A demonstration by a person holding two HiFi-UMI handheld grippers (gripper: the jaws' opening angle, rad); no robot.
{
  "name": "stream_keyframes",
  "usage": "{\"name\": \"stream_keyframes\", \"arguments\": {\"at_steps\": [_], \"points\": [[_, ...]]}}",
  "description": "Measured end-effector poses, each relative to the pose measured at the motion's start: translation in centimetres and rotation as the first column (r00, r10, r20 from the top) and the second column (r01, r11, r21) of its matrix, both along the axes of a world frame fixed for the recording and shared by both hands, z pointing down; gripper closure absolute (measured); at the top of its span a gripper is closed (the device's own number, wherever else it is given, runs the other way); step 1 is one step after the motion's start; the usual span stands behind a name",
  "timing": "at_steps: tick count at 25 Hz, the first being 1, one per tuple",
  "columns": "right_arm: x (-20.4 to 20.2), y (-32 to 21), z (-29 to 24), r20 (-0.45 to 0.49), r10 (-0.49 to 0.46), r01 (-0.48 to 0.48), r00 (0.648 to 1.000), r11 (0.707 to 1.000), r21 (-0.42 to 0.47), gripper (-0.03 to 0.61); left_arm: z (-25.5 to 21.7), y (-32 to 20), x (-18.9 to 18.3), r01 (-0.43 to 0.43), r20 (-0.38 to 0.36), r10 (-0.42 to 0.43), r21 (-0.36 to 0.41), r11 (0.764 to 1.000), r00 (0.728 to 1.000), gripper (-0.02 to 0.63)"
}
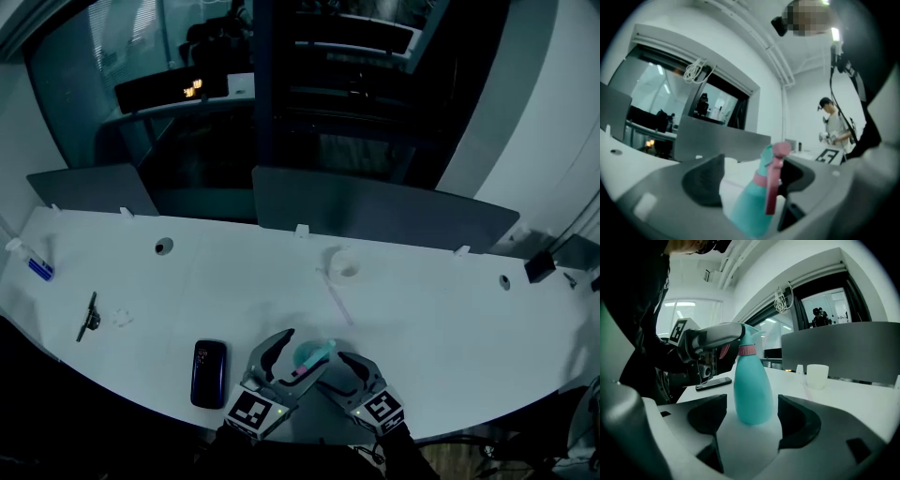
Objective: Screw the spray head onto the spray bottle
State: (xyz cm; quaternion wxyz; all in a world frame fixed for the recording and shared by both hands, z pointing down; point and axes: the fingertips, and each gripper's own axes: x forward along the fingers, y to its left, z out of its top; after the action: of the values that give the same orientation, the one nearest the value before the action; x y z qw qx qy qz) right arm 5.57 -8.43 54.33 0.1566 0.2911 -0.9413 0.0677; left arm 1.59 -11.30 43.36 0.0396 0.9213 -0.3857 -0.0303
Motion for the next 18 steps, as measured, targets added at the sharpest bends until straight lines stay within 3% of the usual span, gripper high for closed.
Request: {"name": "stream_keyframes", "arguments": {"at_steps": [4, 8, 13, 14, 16, 18], "points": [[0.4, 0.2, -1.4, 0.036, 0.012, -0.013, 0.999, 1.0, 0.017, 0.261, -0.6, 0.8, -0.5, 0.004, 0.046, -0.006, 0.034, 0.999, 0.999, 0.264], [0.6, 0.2, -3.5, 0.041, 0.02, -0.024, 0.999, 0.996, 0.089, 0.262, -1.0, 2.3, -0.4, 0.004, 0.058, -0.006, 0.046, 0.999, 0.998, 0.264], [1.9, 0.3, -6.8, 0.092, 0.094, -0.111, 0.991, 0.974, 0.199, 0.269, -0.6, 4.1, -2.0, 0.111, 0.049, -0.111, 0.013, 0.994, 0.993, 0.264], [2.3, 0.3, -7.3, 0.106, 0.123, -0.144, 0.987, 0.966, 0.216, 0.341, -0.5, 4.4, -2.4, 0.136, 0.05, -0.137, 0.011, 0.991, 0.989, 0.264], [3.4, -0.1, -8.1, 0.136, 0.195, -0.223, 0.971, 0.945, 0.241, 0.547, -0.5, 4.9, -2.9, 0.176, 0.062, -0.178, 0.026, 0.984, 0.982, 0.264], [4.1, -0.4, -8.8, 0.163, 0.259, -0.295, 0.952, 0.92, 0.259, 0.572, -0.5, 5.4, -3.4, 0.207, 0.091, -0.211, 0.053, 0.977, 0.973, 0.265]]}}
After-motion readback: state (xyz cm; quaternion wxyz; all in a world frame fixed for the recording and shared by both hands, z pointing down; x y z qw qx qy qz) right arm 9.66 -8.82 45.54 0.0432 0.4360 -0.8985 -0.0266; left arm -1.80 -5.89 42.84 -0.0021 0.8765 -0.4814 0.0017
